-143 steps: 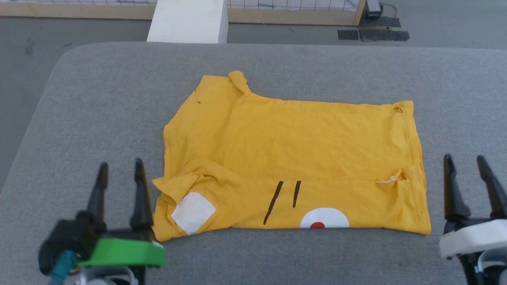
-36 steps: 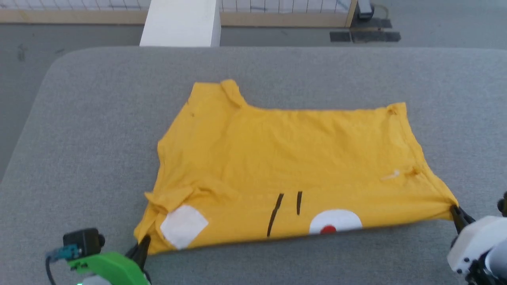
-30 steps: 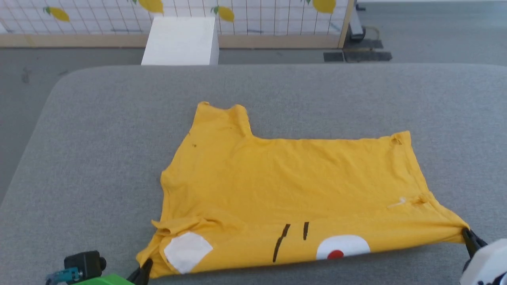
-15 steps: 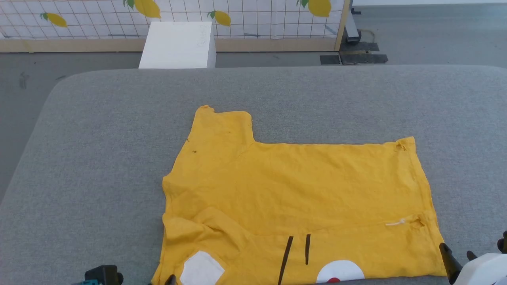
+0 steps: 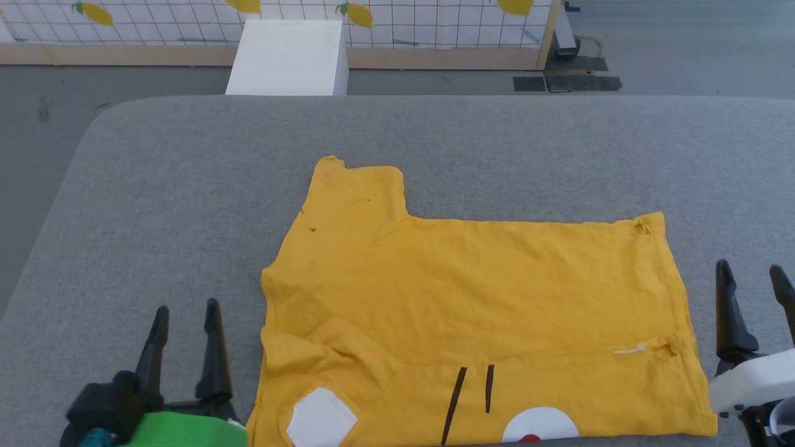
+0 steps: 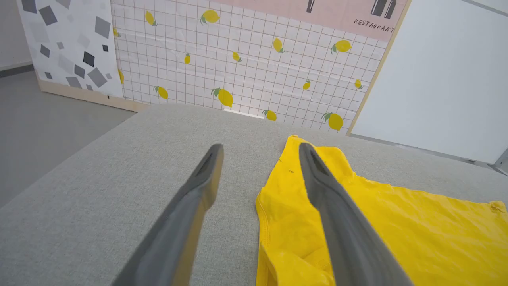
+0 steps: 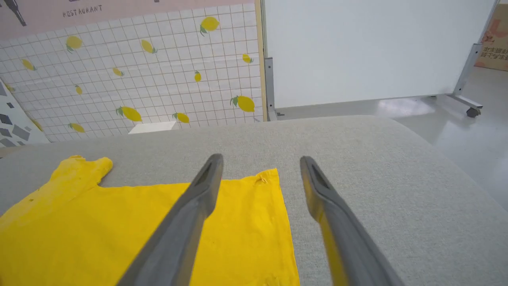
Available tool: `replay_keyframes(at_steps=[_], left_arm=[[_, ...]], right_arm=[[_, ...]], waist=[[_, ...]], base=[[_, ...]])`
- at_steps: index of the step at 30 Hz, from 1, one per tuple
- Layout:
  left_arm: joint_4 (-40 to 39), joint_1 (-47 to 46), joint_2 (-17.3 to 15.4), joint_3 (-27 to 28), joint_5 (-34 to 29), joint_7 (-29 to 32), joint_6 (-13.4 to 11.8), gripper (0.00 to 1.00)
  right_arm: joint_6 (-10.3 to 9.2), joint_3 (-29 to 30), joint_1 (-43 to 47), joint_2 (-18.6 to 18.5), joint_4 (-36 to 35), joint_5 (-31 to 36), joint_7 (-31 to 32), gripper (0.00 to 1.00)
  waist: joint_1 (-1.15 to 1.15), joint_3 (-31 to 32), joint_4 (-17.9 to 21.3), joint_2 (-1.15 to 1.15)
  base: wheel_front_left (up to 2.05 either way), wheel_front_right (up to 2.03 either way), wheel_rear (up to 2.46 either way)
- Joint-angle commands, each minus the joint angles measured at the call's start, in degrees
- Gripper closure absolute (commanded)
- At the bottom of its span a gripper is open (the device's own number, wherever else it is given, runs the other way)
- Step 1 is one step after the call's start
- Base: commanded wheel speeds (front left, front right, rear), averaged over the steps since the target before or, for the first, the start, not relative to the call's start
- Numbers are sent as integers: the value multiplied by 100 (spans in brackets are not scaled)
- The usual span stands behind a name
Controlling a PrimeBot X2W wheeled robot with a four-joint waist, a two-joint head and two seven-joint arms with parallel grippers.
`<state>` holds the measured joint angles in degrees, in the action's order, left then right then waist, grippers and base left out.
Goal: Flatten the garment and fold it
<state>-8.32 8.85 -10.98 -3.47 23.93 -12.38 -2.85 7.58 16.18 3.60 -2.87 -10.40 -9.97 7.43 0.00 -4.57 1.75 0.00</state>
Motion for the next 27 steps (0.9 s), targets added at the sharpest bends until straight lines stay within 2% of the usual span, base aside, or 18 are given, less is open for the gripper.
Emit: replay_keyframes(at_steps=[1, 3, 6, 9, 12, 15, 18, 22, 23, 27], left_arm=[[-15, -109, 54, -80, -255, -142, 20, 0], [21, -125, 143, -211, -613, -229, -14, 0], [91, -117, 408, -247, -813, -256, -82, 0], [149, -218, 532, -240, -931, -259, -14, 0], [252, -532, 446, -225, -1040, -260, 146, 0], [460, -1146, 169, -213, -1044, -122, 391, 0], [562, -1871, -140, -242, -1023, 409, 615, 0], [802, -2958, -433, -300, -680, 1360, 847, 0], [1001, -3787, -677, -464, -498, 2044, 946, 0], [1443, -4682, -845, -653, -156, 2832, 999, 0]], right_arm=[[-9, -66, -23, -1, -30, 85, -226, 0], [-9, -178, 42, -1, -11, 190, -474, 0], [-9, -271, 130, -1, 113, 237, -758, 0], [-9, -333, 178, -1, 261, 198, -924, 0], [-9, -400, 156, -1, 311, 159, -986, 0], [-9, -441, 64, -1, 307, 138, -1042, 0], [-9, -479, -68, -1, 303, 123, -1078, 0], [-9, -498, -260, -1, 354, 72, -1134, 0], [-9, -528, -377, -1, 408, 21, -1182, 0], [-9, -571, -543, -1, 470, -27, -1199, 0]], waist=[[0, -14, -6, 0], [0, -21, -5, 0], [0, -36, 12, 0], [0, -101, 41, 0], [0, -231, 96, 0], [0, -429, 145, 0], [0, -653, 211, 0], [0, -988, 281, 0], [0, -1255, 332, 0], [0, -1587, 424, 0]], base=[[0, 0, 0], [0, 0, 0], [0, 0, 0], [0, 0, 0], [0, 0, 0], [0, 0, 0], [0, 0, 0], [0, 0, 0], [0, 0, 0], [0, 0, 0]])
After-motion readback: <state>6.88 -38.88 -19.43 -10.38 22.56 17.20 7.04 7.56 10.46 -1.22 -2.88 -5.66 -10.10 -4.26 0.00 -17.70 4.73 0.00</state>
